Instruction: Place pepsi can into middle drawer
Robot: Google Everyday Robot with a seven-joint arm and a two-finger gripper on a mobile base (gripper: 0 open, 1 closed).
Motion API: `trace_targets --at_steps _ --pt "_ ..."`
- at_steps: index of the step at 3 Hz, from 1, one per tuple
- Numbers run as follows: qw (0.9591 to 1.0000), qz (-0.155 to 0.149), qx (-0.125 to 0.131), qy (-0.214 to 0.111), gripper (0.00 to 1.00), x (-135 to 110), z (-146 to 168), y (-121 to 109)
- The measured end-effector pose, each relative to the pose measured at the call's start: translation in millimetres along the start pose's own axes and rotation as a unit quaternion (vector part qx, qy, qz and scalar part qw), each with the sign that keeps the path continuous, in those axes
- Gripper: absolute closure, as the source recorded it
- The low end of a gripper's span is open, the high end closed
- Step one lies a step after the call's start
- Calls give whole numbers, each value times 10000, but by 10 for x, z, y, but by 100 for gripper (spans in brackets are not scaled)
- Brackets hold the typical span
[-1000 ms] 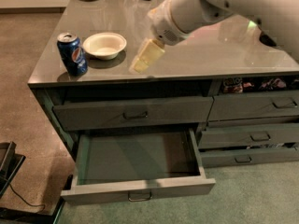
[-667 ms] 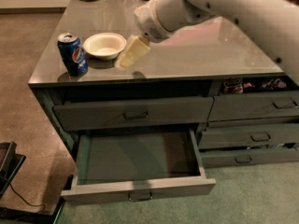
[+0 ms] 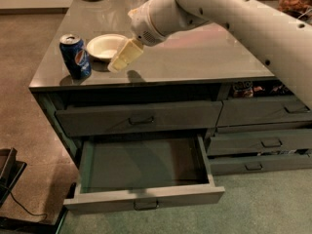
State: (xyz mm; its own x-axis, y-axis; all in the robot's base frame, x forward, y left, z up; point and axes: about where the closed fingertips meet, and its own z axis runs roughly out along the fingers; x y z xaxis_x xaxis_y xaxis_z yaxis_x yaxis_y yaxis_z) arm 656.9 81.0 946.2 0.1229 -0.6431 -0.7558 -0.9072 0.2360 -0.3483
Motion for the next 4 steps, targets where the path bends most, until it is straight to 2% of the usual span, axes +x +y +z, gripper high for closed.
trace_targets --at_steps 1,4 --pt "9999 1 -92 -73 0 -34 143 24" --pt "9971 60 -518 -551 0 -129 966 -25"
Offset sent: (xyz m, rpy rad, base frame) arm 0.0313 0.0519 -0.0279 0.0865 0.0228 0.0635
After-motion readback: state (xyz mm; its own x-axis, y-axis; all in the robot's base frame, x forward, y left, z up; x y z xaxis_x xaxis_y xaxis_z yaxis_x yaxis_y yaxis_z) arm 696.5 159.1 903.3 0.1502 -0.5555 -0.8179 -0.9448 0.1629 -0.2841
